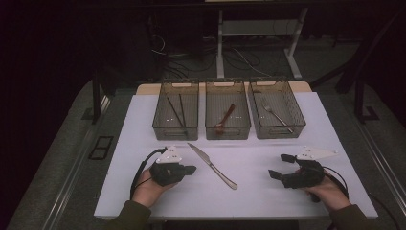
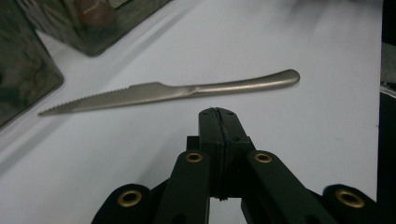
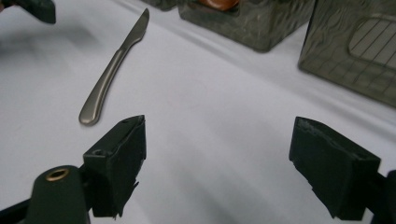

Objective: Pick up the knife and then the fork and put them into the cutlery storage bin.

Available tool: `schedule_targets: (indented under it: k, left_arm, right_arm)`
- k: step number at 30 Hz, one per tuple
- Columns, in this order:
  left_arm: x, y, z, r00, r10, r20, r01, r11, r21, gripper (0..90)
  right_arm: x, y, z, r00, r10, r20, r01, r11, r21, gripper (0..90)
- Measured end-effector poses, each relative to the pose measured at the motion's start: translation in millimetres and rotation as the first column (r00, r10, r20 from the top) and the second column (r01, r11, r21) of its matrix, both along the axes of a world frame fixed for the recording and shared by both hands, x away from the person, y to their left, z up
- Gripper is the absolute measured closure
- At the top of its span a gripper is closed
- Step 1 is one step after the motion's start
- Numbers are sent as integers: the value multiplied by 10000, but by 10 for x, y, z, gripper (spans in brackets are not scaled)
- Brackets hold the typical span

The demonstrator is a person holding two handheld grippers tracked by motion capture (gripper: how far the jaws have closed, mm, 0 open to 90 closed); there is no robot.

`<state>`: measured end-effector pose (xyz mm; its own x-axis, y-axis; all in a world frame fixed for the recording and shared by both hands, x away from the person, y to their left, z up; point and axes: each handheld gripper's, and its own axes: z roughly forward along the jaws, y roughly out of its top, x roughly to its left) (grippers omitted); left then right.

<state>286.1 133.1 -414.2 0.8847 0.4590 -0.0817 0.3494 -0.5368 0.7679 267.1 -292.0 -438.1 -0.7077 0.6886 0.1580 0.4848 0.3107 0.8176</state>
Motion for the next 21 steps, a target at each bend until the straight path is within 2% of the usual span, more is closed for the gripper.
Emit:
schedule_targets:
  k: [3, 5, 10, 15, 18, 20, 21]
  left_arm:
    - [87, -109, 18, 9998, -150, 127, 148, 9998, 151, 889]
    - [161, -199, 17, 9995, -229, 229, 223, 9994, 279, 889]
    - [391, -423, -22, 9989, -447, 167, 437, 9974, 572, 889]
    - [585, -584, -103, 9990, -375, 255, 343, 9926, 1161, 889]
    - [667, -635, -176, 9991, -399, 107, 381, 9896, 1390, 889]
    - [684, -669, -236, 9987, -518, -35, 517, 9862, 1570, 889]
    - [696, -674, -256, 9980, -634, -7, 624, 9810, 1835, 889]
  right_arm:
    - [-39, -7, -24, 10000, 52, 17, -52, 9997, -226, 180]
    - [-45, -14, -24, 10000, 54, 5, -53, 9998, -199, 179]
    - [-38, -18, -18, 10000, -6, 55, 7, 9999, -157, 175]
    - [-30, -40, -27, 10000, -40, 47, 41, 9998, -171, 175]
    - [-28, -50, -34, 10000, -95, 2, 95, 9998, -191, 175]
    - [-27, -55, -35, 9999, -123, 11, 123, 9997, -206, 175]
    - [-26, -58, -35, 9999, -128, 16, 128, 9997, -208, 175]
